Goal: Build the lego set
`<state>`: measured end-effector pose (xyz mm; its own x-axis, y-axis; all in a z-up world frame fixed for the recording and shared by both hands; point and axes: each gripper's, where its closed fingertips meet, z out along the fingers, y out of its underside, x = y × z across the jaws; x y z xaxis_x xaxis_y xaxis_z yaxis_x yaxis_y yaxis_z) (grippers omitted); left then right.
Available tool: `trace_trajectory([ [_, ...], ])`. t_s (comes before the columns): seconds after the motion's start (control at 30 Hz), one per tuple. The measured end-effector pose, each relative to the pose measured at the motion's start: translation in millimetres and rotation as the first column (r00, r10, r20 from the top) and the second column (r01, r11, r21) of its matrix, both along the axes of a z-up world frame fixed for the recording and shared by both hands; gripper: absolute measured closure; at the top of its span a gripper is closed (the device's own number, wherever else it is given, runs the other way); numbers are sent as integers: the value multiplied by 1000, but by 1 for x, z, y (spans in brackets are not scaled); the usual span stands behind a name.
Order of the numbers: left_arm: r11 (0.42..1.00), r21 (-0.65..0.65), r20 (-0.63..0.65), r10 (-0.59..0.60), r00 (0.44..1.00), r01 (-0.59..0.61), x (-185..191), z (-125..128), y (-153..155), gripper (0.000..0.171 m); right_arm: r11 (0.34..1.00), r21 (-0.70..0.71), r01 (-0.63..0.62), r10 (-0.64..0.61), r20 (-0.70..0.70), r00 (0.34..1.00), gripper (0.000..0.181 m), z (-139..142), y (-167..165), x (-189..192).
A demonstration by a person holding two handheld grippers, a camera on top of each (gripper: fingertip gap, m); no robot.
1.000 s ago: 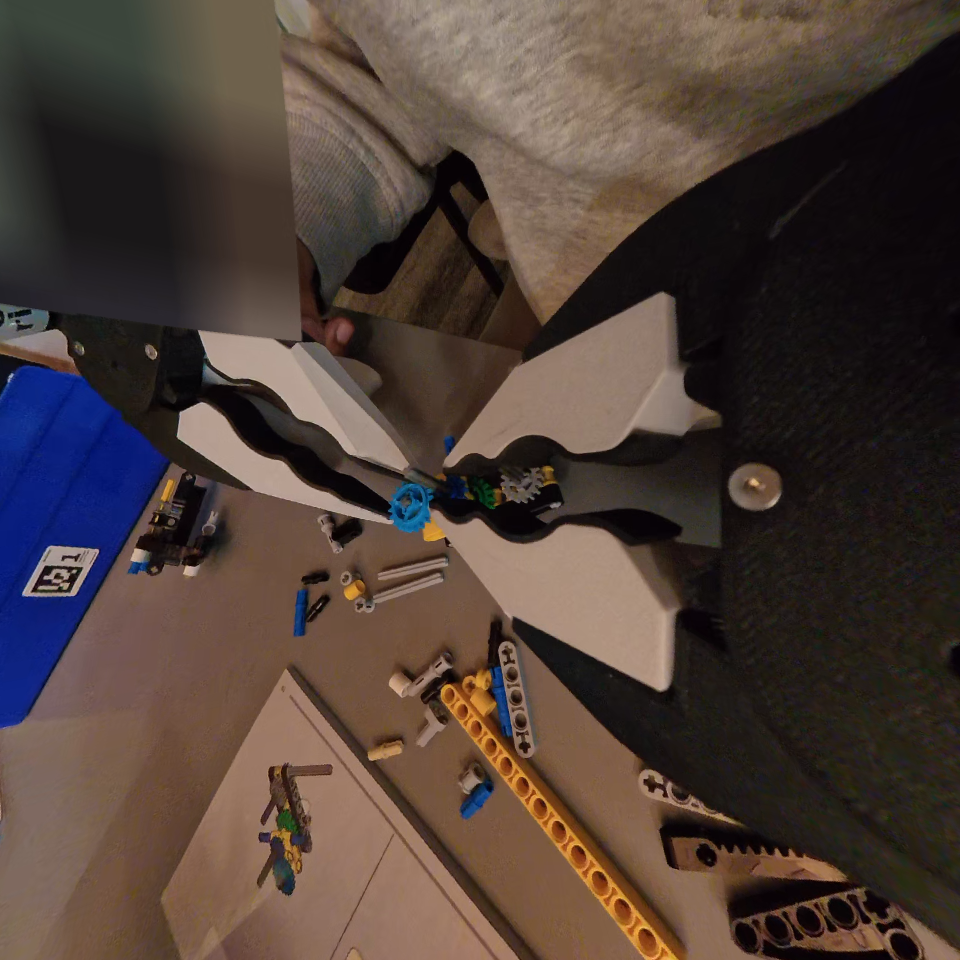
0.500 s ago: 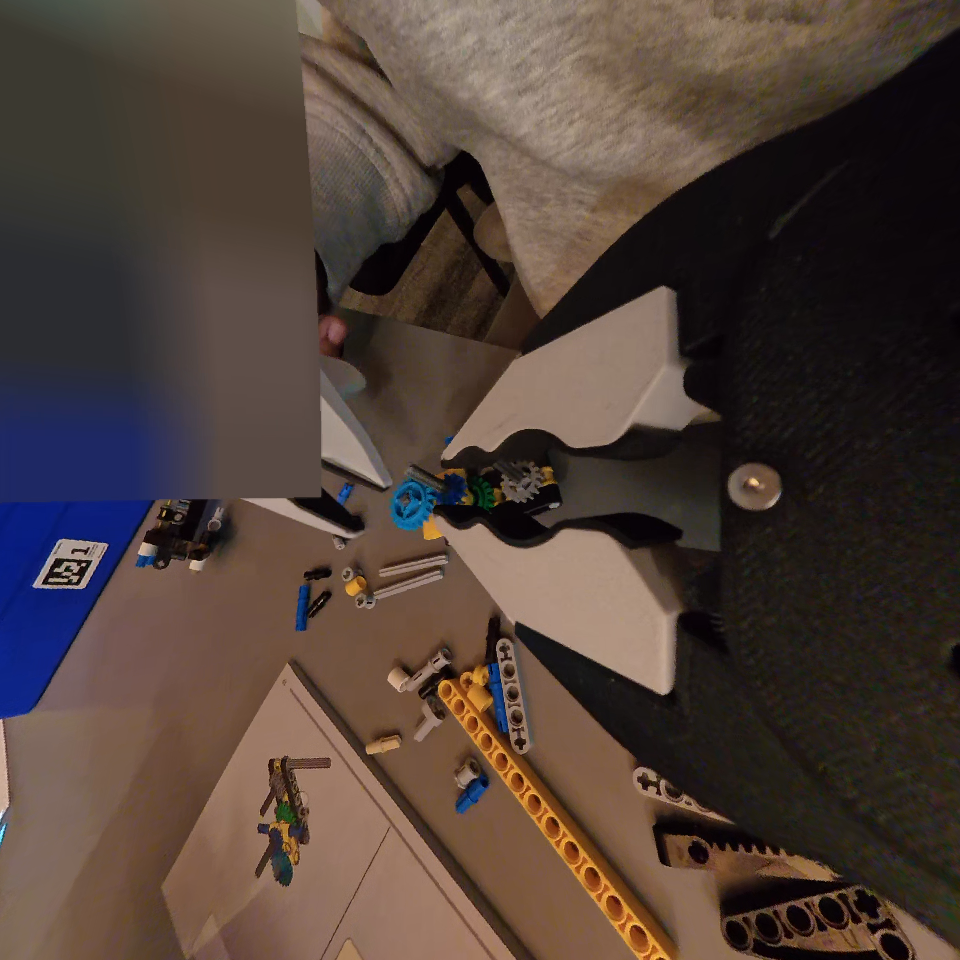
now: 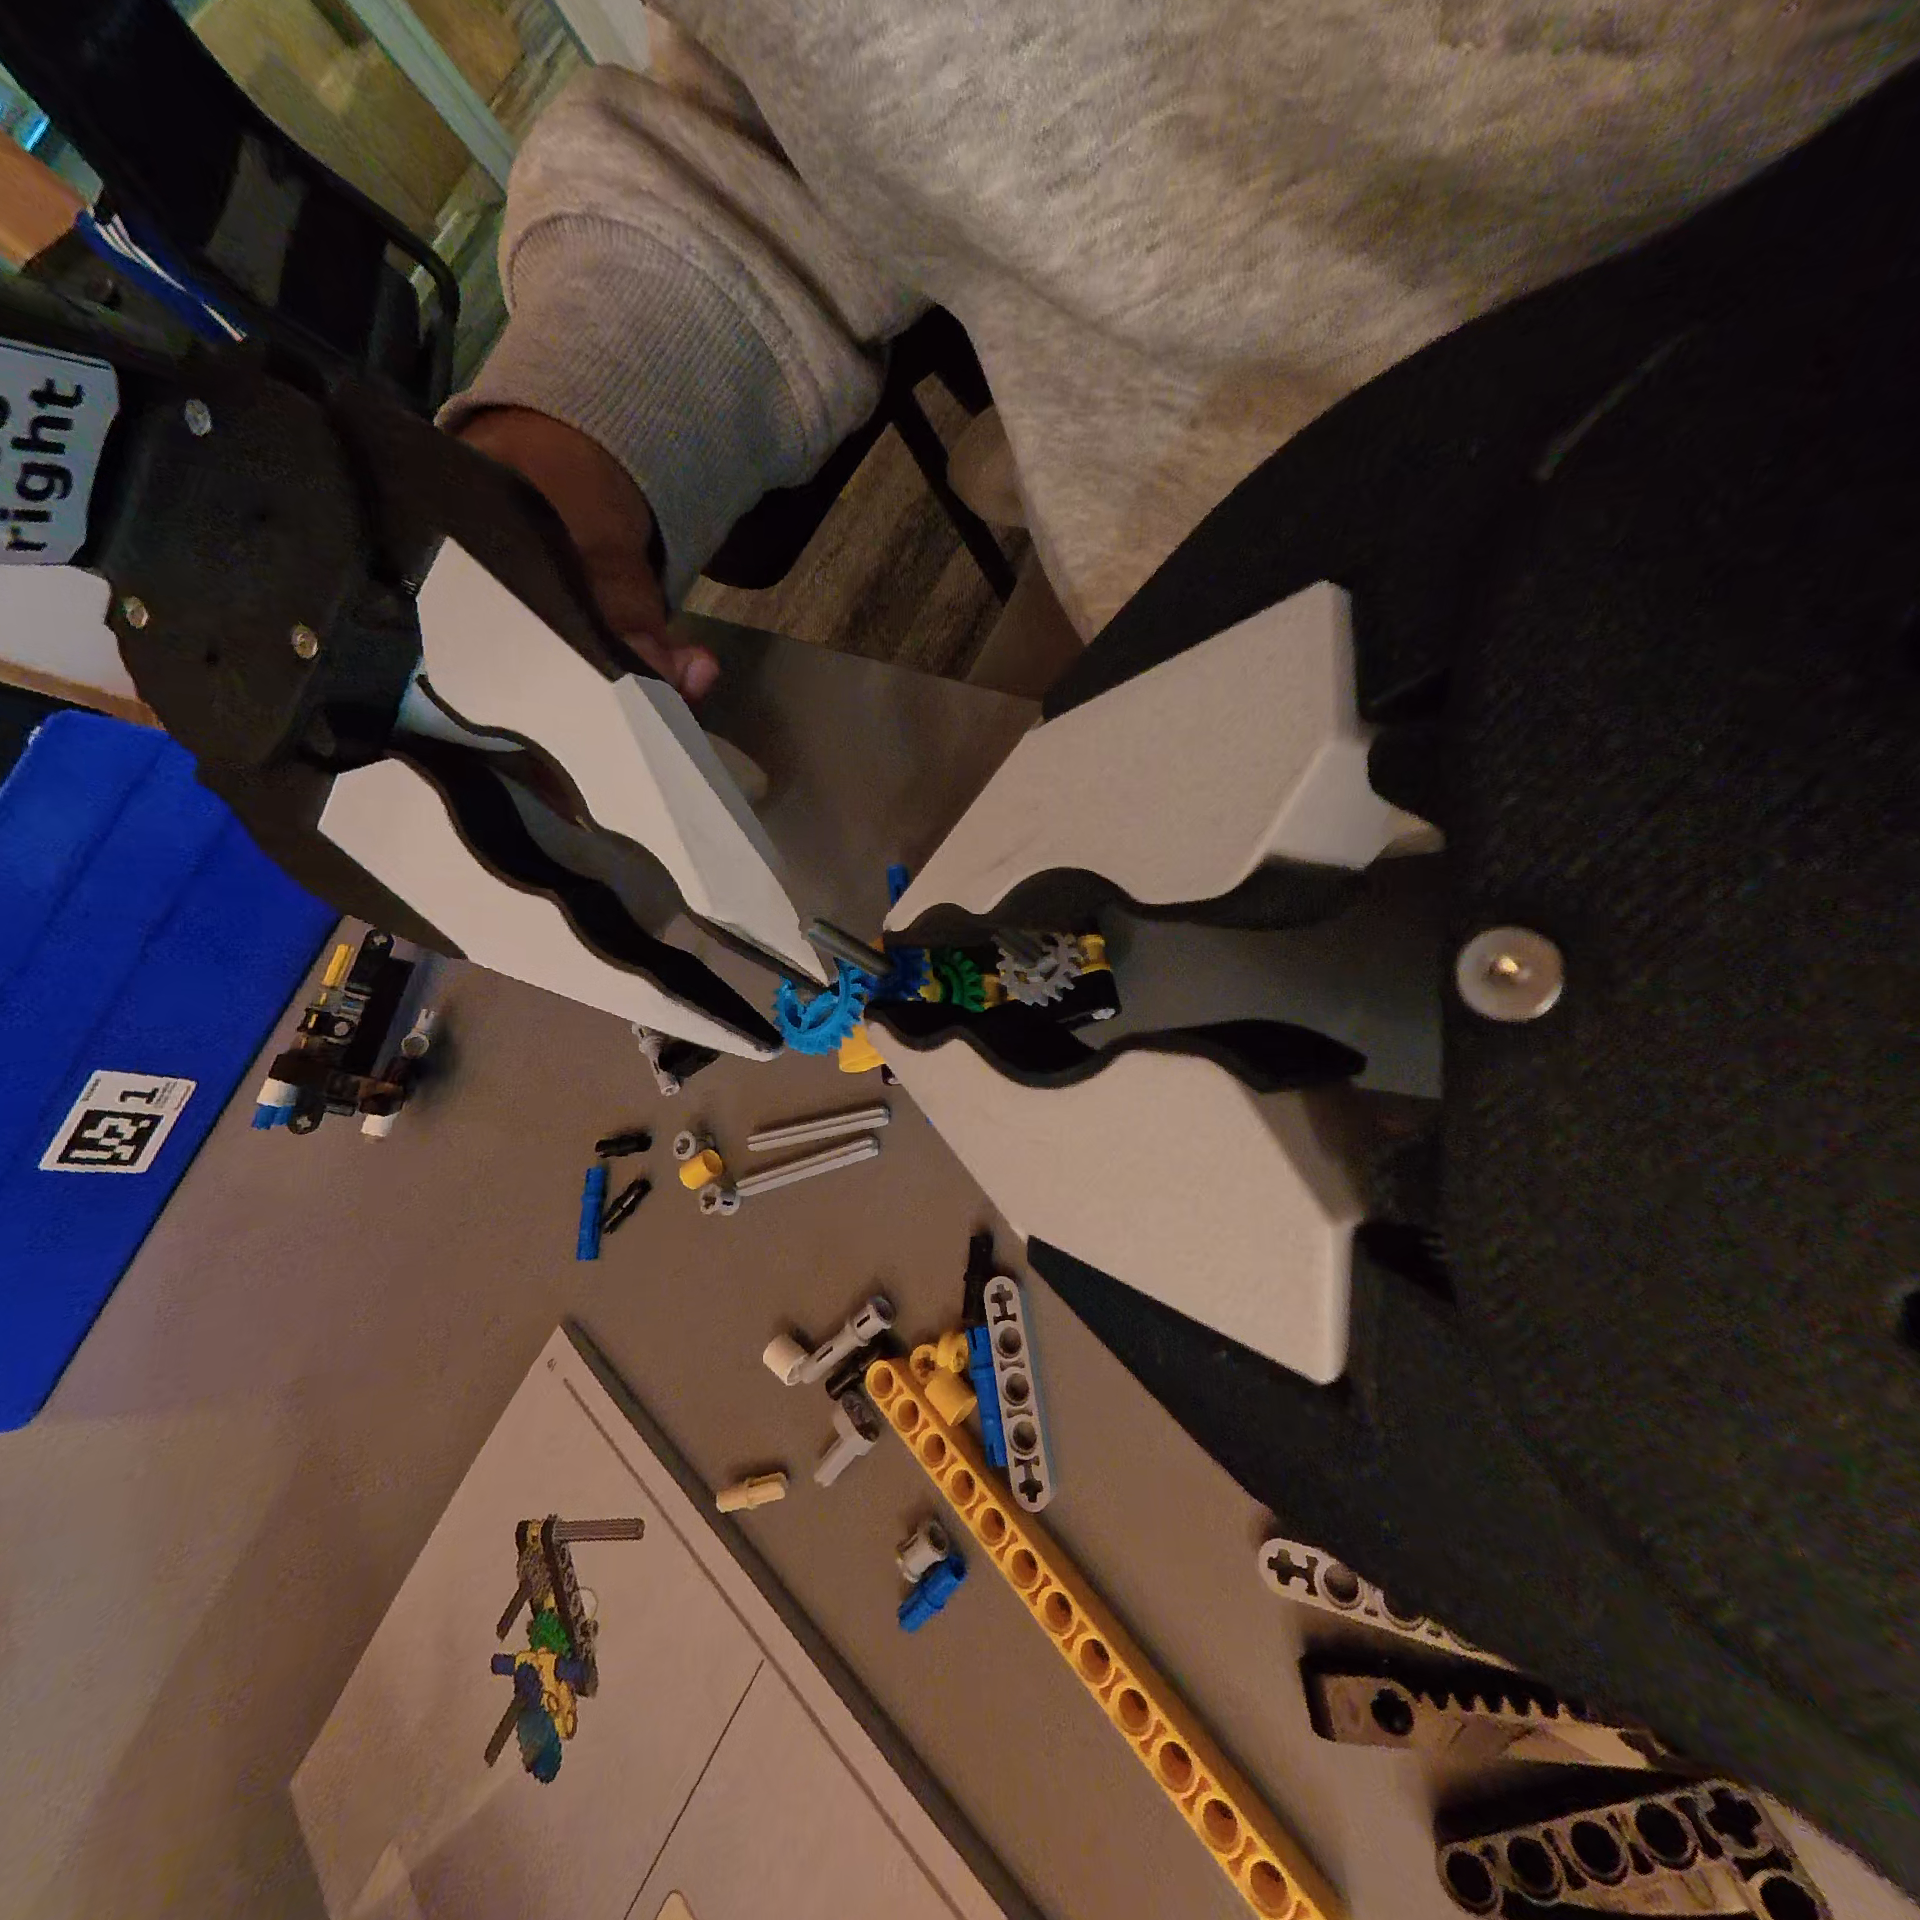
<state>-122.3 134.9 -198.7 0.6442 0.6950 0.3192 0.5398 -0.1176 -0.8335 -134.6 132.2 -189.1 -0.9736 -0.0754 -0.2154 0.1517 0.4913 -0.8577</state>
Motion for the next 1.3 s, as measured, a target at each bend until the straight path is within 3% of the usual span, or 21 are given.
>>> trace_trajectory([
  [1.03, 998, 58, 36, -26, 999, 24, 1, 1, 0, 169, 1000, 2, 2, -2, 16, 1000, 167, -5, 1, 2],
  [1.3, 998, 64, 40, -30, 999, 27, 1, 1, 1, 168, 1000, 22, 0, 1, -38, 999, 166, -5, 1, 2],
])
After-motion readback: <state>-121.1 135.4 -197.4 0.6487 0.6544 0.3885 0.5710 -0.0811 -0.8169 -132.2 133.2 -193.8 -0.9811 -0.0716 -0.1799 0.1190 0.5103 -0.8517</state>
